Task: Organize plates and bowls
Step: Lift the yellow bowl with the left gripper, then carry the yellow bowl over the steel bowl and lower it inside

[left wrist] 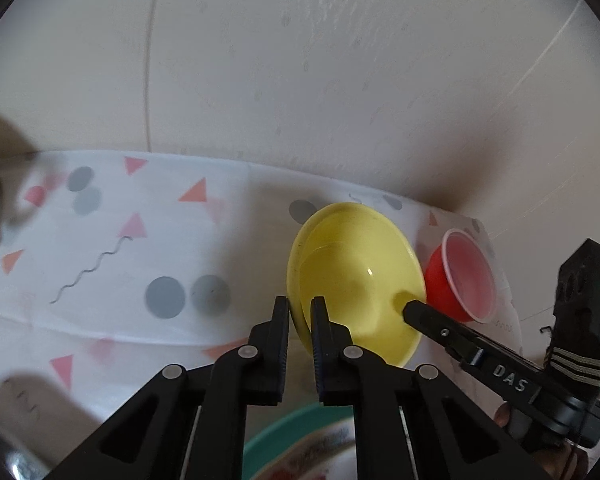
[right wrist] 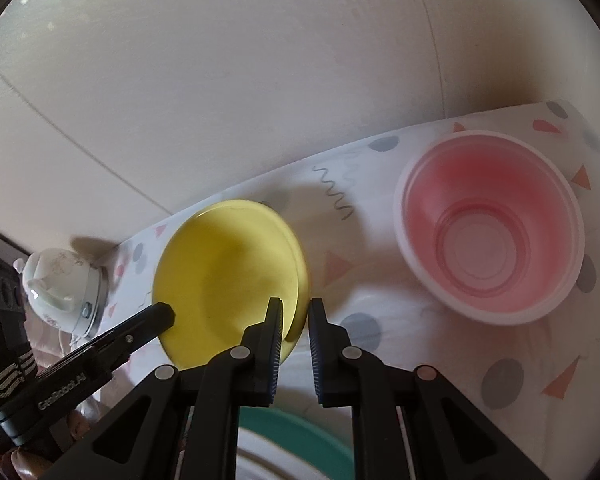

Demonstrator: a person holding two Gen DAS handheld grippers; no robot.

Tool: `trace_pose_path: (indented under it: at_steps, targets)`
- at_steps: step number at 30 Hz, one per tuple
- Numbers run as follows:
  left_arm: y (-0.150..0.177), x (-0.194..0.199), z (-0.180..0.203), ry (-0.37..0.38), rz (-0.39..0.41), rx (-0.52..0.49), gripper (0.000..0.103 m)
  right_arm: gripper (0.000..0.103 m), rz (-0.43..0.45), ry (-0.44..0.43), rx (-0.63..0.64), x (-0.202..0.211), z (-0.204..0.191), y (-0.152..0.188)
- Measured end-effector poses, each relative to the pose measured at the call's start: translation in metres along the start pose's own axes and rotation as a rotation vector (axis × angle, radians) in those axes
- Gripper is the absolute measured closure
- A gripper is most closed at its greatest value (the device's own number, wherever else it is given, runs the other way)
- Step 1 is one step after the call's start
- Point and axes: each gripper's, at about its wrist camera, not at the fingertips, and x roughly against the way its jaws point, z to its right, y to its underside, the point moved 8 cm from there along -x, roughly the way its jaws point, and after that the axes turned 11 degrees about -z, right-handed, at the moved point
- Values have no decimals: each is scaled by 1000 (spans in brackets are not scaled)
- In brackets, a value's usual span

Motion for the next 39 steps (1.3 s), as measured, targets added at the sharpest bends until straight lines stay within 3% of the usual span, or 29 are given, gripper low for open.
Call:
trace_pose_path:
  at_steps: [12, 39]
  targets:
    - [42, 78, -11, -25, 166, -3, 92, 90, 15, -40, 114, 23, -57, 35]
    - [158, 172, -125, -2, 217, 77, 92, 90, -18, -92, 230, 13, -180, 149]
